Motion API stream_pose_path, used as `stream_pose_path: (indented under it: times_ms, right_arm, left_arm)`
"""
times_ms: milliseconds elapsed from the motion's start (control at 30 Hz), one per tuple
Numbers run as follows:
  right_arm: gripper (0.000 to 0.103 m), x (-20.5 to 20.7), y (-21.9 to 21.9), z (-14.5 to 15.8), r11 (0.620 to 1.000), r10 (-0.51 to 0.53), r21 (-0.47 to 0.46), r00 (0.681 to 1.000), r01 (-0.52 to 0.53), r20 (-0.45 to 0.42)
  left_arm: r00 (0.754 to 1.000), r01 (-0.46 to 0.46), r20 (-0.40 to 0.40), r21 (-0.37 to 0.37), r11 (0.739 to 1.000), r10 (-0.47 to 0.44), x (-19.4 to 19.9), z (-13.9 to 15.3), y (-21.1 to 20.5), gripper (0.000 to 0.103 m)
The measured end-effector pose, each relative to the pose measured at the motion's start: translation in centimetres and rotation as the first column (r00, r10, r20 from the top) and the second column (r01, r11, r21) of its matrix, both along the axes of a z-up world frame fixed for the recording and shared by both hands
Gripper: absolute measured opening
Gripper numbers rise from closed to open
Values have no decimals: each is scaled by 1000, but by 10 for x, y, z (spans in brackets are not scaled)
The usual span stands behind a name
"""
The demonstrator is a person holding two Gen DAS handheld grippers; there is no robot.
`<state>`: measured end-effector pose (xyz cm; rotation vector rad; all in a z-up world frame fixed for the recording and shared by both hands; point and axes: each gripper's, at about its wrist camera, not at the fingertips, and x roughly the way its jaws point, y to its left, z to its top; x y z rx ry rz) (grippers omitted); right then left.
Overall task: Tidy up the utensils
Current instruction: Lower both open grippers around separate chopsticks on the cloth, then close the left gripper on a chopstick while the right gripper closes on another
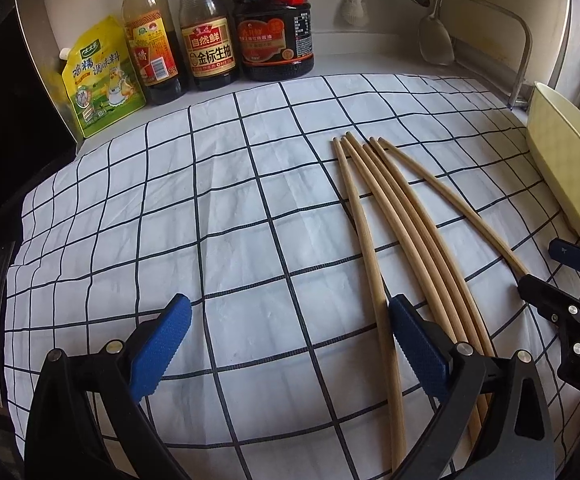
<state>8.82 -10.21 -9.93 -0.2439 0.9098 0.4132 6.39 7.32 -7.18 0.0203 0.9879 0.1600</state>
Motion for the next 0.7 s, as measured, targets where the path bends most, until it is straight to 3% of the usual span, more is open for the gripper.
stream_pose_path:
  times_ms: [433, 600, 700]
  right_arm:
    - [57, 2, 6, -1, 999, 44, 6, 999, -45, 21]
    - [45, -1, 9, -1, 998, 67, -1, 997, -67, 34]
    - [30, -4, 14, 1, 996, 93, -14, 995, -93, 32]
  left_arm:
    - [1000, 8, 17, -45, 999, -7, 5, -3, 2, 96]
    - [997, 68, 47, -58, 996, -66, -3, 1, -7, 67]
    - [995, 93, 55, -69, 993, -89, -5, 3, -11, 50]
